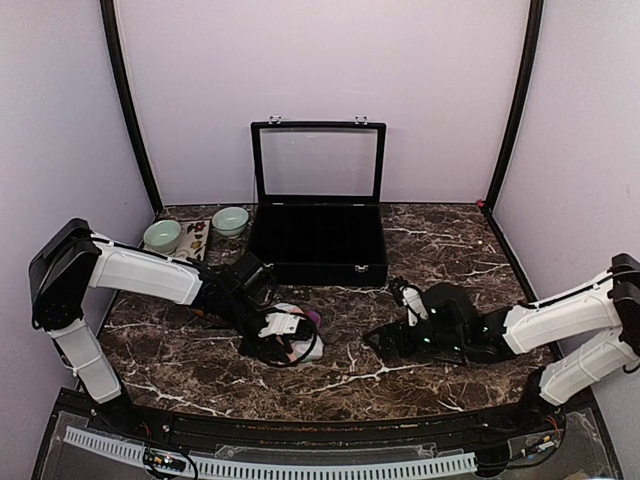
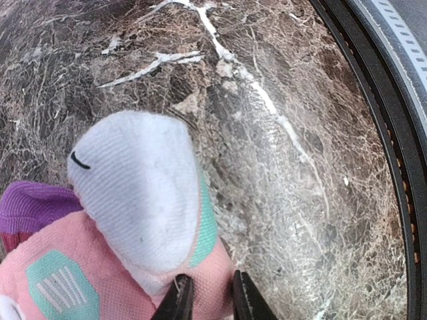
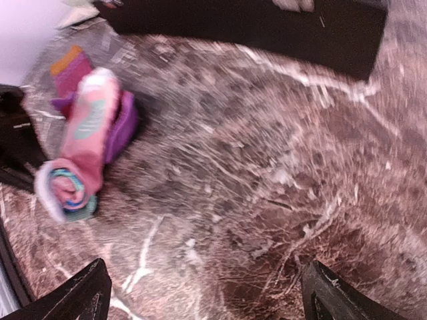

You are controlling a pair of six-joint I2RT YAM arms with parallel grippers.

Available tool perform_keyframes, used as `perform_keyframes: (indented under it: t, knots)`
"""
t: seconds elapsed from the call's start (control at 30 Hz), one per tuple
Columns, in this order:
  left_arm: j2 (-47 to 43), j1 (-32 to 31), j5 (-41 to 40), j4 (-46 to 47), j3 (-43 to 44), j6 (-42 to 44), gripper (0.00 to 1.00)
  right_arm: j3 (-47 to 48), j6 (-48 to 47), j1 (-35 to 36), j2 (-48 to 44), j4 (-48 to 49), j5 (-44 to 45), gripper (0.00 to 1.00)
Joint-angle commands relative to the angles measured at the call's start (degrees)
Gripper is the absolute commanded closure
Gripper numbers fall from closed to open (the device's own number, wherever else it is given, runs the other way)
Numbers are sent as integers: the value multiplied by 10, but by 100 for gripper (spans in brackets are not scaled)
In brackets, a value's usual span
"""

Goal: Roll the socks
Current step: Roll the sock at the center of the board.

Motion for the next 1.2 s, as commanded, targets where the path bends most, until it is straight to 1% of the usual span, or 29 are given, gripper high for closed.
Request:
perform_keyframes:
  t: [0.0, 0.03, 0.13, 0.2, 0.27, 0.4, 0.57, 0.63, 0.77, 0.87, 1.0, 1.17]
  knots:
    - [22, 17, -21, -120, -27, -15, 76, -69, -237, 44, -58, 250, -50, 1]
    - [23, 19, -20, -122, -27, -15, 76, -61, -276, 51, -53, 244, -55, 0]
    - [29, 26, -15, -131, -23, -16, 76, 10, -343, 59, -5, 164, -105, 0]
    - [34, 30, -15, -138, -22, -14, 76, 33, -379, 78, 18, 148, -119, 1]
    - [40, 35, -14, -146, -21, -10, 75, 47, -416, 104, 35, 138, -107, 4]
    - [52, 39, -15, -167, -19, 2, 73, 78, -512, 159, 71, 96, -45, 15]
    - [82, 40, -14, -179, 16, -4, 72, 102, -586, 180, 85, 75, -33, 19]
    - [96, 40, -11, -181, 35, -10, 72, 111, -609, 180, 92, 67, -40, 20]
    - [121, 39, -6, -192, 73, -14, 72, 120, -641, 179, 108, 84, -44, 21]
    - [135, 40, 1, -202, 94, -14, 72, 139, -664, 178, 139, 91, -58, 23]
    - [140, 40, 1, -210, 105, -11, 72, 170, -691, 173, 185, 89, -69, 27]
    - [146, 39, 1, -214, 107, -8, 72, 207, -695, 152, 230, 97, -83, 30]
